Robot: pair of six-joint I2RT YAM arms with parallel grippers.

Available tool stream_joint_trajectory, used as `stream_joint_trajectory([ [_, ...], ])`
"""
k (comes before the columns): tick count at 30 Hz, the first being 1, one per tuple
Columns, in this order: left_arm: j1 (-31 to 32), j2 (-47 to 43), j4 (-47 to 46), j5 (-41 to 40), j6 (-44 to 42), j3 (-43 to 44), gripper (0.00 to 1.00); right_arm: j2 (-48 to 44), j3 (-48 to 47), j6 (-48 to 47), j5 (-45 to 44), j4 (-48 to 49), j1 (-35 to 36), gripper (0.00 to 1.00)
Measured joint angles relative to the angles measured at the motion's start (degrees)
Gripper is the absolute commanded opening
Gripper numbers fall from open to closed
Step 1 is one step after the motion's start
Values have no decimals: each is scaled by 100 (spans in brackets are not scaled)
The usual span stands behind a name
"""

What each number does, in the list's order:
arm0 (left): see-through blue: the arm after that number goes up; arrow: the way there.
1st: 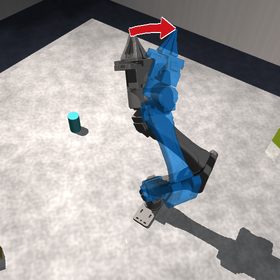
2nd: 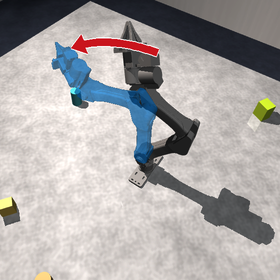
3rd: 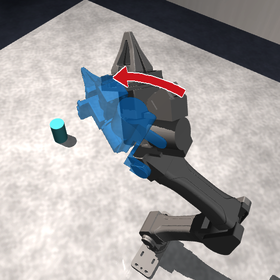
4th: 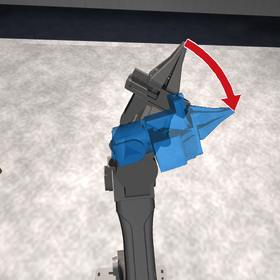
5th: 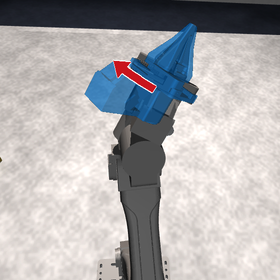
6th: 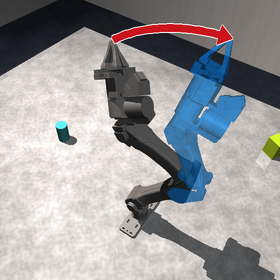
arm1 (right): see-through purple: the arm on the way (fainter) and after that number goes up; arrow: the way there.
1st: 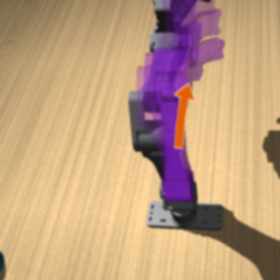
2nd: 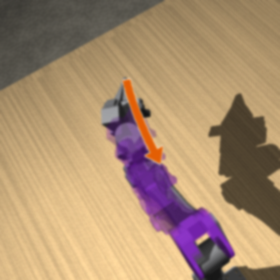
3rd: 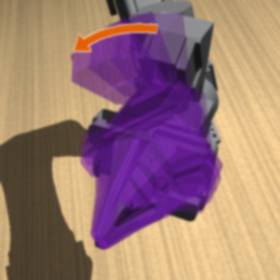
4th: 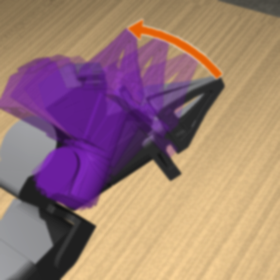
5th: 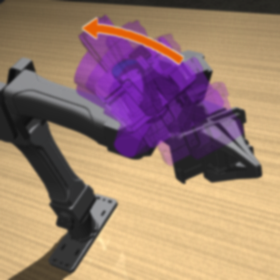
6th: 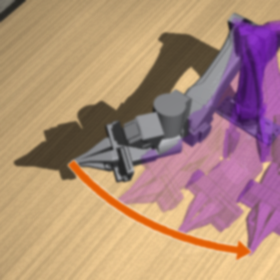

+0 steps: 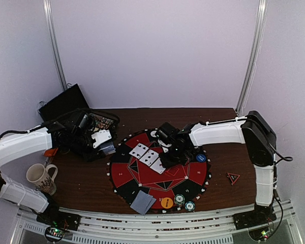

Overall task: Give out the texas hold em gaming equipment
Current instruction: Adjust the poker card in the community card area.

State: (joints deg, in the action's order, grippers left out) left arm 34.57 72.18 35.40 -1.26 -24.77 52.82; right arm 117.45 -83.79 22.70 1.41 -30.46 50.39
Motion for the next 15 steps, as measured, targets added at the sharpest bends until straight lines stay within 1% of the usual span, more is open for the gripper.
stream_joint_trajectory([
  [4, 0, 0, -2, 2, 0, 0, 48, -260, 249, -44, 125, -85, 87, 40],
  [10, 0, -22, -9, 2, 0, -11, 48, -291, 321, -48, 197, -216, 380, 49],
  [15, 0, -39, -24, 2, 0, -22, 48, -271, 389, -87, 245, -289, 481, 48],
])
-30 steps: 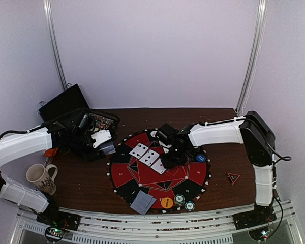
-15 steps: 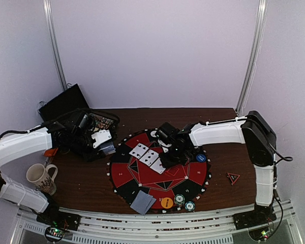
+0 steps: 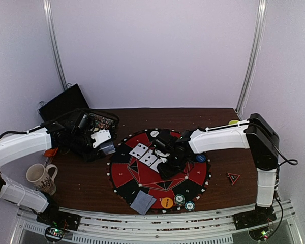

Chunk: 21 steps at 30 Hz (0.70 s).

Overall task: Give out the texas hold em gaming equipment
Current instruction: Adjust the poker card in the community card area.

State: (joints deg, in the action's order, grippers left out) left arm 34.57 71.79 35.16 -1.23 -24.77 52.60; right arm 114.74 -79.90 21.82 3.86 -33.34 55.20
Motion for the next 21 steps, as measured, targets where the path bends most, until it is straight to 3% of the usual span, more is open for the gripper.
stream_joint_trajectory([
  [21, 0, -4, -48, -2, 0, -52, 48, 428, -590, -90, -146, -251, -48, 46],
])
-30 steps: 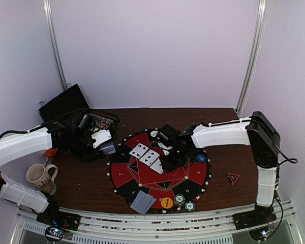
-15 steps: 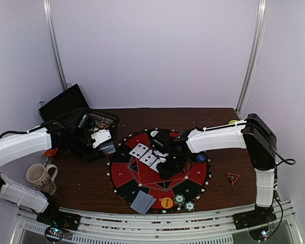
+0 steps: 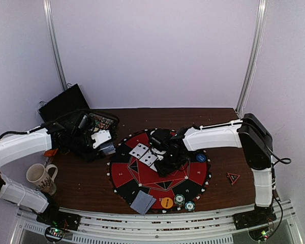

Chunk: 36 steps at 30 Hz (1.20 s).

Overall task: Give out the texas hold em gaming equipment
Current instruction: Adjust the poker card in the community card area.

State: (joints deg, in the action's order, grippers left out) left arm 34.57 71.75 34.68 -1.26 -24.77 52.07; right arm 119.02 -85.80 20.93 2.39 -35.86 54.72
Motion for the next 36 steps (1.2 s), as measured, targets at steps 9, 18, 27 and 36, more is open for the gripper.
stream_joint_trajectory([
  [9, 0, -15, -13, -2, -2, -7, 48, 116, -157, -17, -138, 17, -13, 44],
  [18, 0, -26, -15, -2, -2, -13, 48, 155, -214, -138, -223, 44, -28, 45],
  [27, -2, -76, -17, 105, -122, -13, 48, -195, -162, -417, 879, 654, -192, 59],
  [36, 15, -70, -11, 627, -361, 83, 48, -826, -227, 459, 3051, 3171, -542, 87],
])
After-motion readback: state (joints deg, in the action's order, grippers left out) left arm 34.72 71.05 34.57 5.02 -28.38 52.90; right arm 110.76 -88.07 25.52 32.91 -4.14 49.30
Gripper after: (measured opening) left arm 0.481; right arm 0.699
